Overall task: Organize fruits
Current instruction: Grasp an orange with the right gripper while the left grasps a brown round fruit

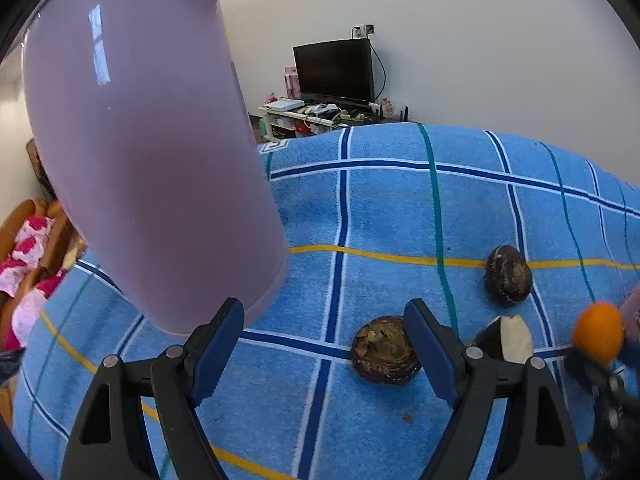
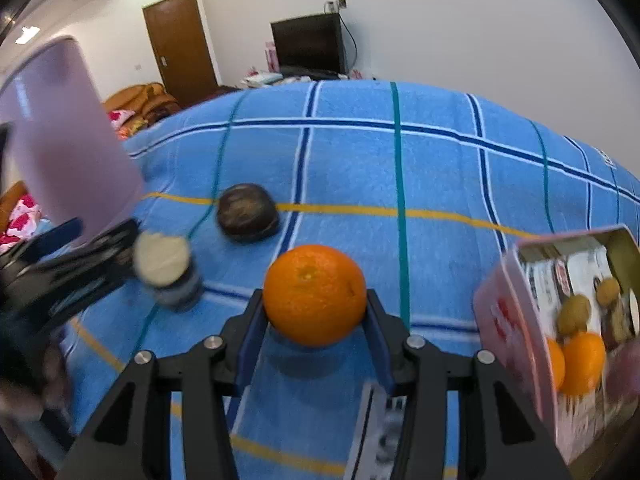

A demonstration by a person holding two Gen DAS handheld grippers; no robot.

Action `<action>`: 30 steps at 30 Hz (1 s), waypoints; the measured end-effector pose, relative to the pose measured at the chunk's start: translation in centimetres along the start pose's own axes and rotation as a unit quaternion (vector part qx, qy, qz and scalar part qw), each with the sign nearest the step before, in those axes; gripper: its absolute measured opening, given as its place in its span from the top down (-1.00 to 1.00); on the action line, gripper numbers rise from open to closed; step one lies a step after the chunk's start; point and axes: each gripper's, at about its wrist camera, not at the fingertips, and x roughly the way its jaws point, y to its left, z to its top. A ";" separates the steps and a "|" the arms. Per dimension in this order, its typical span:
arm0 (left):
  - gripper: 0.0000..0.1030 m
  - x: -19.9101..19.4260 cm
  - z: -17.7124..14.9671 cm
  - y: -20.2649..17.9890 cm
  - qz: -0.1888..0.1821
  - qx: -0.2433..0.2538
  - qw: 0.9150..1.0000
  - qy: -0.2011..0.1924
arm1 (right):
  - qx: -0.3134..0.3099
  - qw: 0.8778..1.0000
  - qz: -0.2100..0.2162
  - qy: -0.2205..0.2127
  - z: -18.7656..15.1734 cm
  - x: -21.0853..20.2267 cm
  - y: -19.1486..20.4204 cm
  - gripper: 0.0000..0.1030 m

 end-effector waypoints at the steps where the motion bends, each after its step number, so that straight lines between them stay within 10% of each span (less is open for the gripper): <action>1: -0.62 0.1 0.1 0.0 -0.006 -0.003 1.000 0.002 | -0.001 1.000 0.006 -0.006 -0.6 -0.7 0.0 0.04; 13: -0.61 2.4 -0.4 -0.5 -0.086 -0.028 0.994 0.067 | 0.030 0.997 0.057 -0.049 -3.0 -4.7 -1.3 0.03; 17: 0.12 2.2 -0.4 0.2 -0.095 -0.052 0.993 0.057 | 0.053 0.995 0.067 -0.043 -2.9 -4.1 -1.9 0.03; 21: 0.20 2.1 -0.5 0.8 -0.110 -0.076 0.990 0.051 | 0.051 0.994 0.076 -0.053 -2.6 -4.4 -1.7 0.03; 30: 0.20 -4.4 -0.4 -0.3 -0.064 -0.051 0.990 -0.115 | 0.003 0.986 0.045 -0.160 -2.9 -8.1 -0.7 0.03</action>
